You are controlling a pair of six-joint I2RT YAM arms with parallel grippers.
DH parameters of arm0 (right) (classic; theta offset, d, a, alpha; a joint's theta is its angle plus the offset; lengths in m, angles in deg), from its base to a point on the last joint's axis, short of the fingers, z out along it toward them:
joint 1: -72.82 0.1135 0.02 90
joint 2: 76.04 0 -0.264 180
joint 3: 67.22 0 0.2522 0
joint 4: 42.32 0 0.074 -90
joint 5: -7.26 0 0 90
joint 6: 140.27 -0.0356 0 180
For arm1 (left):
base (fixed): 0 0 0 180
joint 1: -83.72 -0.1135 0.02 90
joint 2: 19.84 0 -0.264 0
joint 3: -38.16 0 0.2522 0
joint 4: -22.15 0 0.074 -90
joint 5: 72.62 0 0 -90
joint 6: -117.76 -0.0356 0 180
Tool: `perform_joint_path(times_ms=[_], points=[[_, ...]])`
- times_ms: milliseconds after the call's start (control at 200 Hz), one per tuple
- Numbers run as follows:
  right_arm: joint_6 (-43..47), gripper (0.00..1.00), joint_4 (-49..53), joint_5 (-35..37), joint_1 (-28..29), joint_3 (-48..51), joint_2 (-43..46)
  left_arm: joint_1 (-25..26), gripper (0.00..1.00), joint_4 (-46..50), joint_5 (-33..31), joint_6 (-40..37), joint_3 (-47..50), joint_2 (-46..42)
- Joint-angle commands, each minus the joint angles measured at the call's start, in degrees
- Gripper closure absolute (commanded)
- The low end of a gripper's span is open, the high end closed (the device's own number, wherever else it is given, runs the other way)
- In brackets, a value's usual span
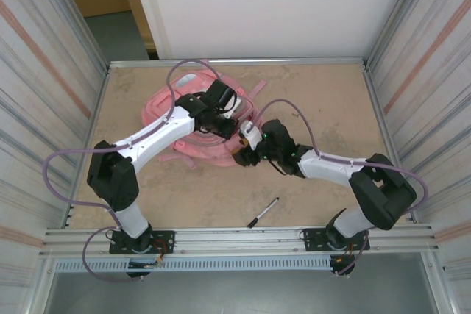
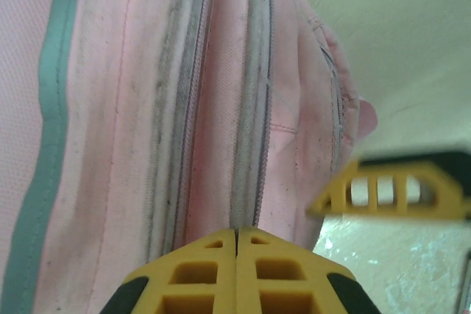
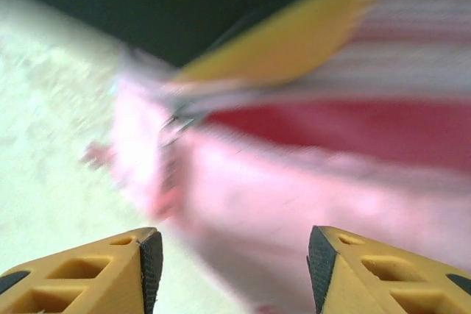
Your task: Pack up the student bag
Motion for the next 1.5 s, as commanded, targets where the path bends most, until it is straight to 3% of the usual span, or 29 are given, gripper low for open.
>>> perform_joint_path(times_ms=[0,125,251,571,772,872,977,1133,1263,1313,1348,1378,1493], points=[[2.8,0.43,-4.3,-4.2,0.1,2.5,3.0,-0.1,1.00,-4.6,2.2,1.9,-0.2,-1.7],[2.7,0.34,-10.3,-1.1,1.2,4.6,2.7,-0.1,1.00,-5.1,2.4,2.1,0.0,-1.4],[3.6,0.35,-18.8,4.7,3.4,6.1,0.1,-0.1,1.00,-5.6,3.7,2.9,-0.2,-1.2],[5.7,0.53,-30.4,14.5,6.0,7.0,-6.7,-0.1,1.00,-5.6,4.2,3.8,0.3,-1.8],[1.0,0.60,-34.1,21.4,6.3,6.8,-10.1,-0.1,1.00,-6.3,5.8,4.6,1.0,-2.6],[0.1,0.71,-37.9,25.3,7.0,7.7,-11.4,-0.1,1.00,-6.4,6.5,4.7,1.1,-2.7],[-0.8,0.81,-39.1,25.6,7.1,8.4,-11.2,-0.1,1.00,-6.4,6.5,4.9,1.6,-2.9],[-2.2,0.94,-36.1,20.4,6.5,9.0,-8.4,-0.2,1.00,-6.6,5.3,4.8,2.6,-3.6],[-2.9,1.00,-35.0,18.7,5.8,9.6,-8.0,-0.8,1.00,-6.8,4.9,4.4,3.5,-4.5],[-3.1,1.00,-34.5,17.7,5.4,9.7,-8.1,-1.4,0.79,-6.9,4.6,3.9,4.4,-5.0],[-3.2,1.00,-33.7,17.3,5.3,9.6,-7.9,-1.8,0.57,-7.0,4.4,2.7,5.4,-5.4],[-3.3,1.00,-32.9,17.1,5.1,9.5,-7.5,-2.1,0.47,-7.2,4.3,1.1,6.3,-5.6],[-4.2,1.00,-31.1,14.5,4.4,9.7,-6.5,-2.2,0.39,-6.5,1.3,-4.6,8.8,-5.2]])
